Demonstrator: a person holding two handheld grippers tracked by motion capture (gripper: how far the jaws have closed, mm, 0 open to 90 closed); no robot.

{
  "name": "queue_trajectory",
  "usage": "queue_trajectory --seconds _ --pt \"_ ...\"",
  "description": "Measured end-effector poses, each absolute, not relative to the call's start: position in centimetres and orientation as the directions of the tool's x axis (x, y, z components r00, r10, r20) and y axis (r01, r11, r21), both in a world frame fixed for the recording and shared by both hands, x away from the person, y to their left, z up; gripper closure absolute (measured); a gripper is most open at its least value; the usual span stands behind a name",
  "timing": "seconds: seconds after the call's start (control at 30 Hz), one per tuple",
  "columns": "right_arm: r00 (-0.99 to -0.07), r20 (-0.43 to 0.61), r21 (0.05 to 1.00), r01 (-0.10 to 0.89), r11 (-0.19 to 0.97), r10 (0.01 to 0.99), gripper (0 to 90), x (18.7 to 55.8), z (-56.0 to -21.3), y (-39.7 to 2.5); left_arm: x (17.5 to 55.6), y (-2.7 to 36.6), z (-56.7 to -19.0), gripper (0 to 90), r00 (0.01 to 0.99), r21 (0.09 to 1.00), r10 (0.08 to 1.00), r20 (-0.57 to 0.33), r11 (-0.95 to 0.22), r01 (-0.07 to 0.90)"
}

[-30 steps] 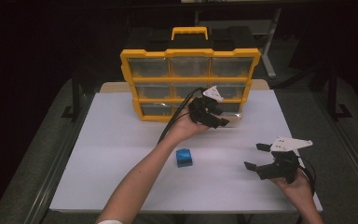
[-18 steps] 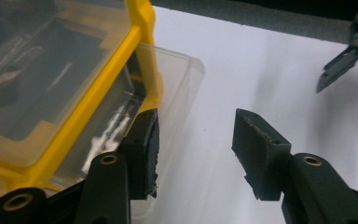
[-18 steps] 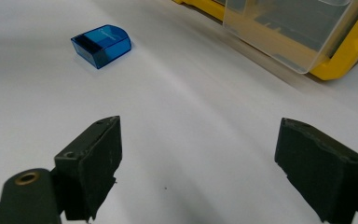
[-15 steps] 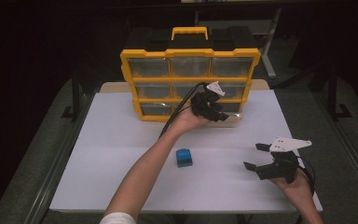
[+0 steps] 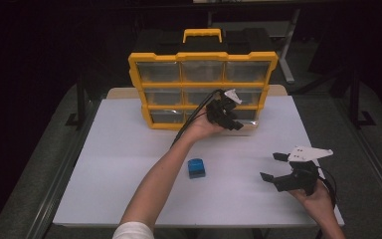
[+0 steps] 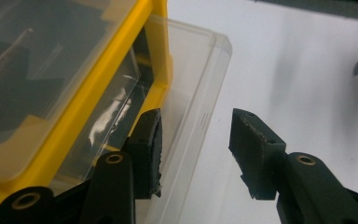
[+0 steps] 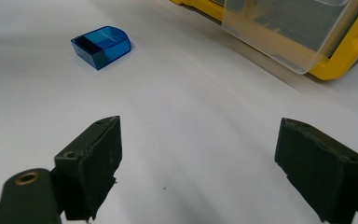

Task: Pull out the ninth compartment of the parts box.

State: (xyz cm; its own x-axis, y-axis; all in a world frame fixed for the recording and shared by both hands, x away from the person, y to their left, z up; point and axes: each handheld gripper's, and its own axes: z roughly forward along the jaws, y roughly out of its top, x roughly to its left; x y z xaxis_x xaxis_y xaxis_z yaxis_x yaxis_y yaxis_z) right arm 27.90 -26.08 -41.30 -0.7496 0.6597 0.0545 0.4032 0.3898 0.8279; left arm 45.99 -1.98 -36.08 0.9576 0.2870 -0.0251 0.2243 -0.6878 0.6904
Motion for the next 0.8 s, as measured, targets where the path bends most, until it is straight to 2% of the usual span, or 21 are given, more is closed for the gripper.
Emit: queue_trajectory --seconds 0.47,0.8 --pt "-0.755 0.047 0.831 0.393 0.393 0.654 13.9 27.95 -41.31 -26.09 46.64 -1.78 -37.01 65.9 0.958 0.667 0.283 -0.050 -0.705 0.242" --pt "-0.753 0.046 0.835 0.390 0.389 0.656 13.9 27.89 -41.26 -26.04 46.17 -1.76 -36.89 68.4 0.967 0.658 0.249 -0.058 -0.718 0.224"
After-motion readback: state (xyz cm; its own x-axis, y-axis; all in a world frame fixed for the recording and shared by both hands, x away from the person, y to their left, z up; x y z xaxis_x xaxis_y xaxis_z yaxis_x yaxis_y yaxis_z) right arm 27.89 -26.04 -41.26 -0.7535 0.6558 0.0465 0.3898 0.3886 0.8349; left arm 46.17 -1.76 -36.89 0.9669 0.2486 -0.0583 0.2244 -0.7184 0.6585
